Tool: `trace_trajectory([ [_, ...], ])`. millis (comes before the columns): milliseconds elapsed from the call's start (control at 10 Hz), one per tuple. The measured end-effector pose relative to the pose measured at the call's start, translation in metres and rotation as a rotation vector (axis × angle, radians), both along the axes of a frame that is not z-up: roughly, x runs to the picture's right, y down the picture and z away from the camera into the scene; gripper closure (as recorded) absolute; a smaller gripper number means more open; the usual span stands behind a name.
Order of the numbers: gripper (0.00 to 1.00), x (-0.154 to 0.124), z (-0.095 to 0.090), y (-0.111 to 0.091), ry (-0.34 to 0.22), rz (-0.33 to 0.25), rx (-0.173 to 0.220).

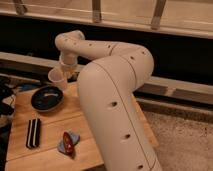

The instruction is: Place the ceramic cup in the ceramic bowl

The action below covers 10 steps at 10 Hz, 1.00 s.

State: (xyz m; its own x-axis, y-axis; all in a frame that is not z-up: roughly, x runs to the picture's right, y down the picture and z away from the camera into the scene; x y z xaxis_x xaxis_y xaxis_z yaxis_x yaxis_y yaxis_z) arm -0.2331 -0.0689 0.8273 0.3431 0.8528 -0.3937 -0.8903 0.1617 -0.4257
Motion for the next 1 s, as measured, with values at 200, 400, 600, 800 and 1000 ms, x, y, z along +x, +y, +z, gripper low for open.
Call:
trace_trajectory([
  [200, 0.99, -0.008, -0.003, 0.001, -0.007, -0.016, -0.003],
  [400, 0.99, -0.011, -0.002, 0.006, -0.01, -0.037, -0.01],
  [600, 0.99, -0.024, -0.01, 0.02, -0.019, -0.06, -0.019],
  [800, 0.99, -0.035, -0.016, 0.027, -0.028, -0.074, -0.024],
  [1000, 0.99, -0.035, -0.011, 0.026, -0.033, -0.087, -0.03],
])
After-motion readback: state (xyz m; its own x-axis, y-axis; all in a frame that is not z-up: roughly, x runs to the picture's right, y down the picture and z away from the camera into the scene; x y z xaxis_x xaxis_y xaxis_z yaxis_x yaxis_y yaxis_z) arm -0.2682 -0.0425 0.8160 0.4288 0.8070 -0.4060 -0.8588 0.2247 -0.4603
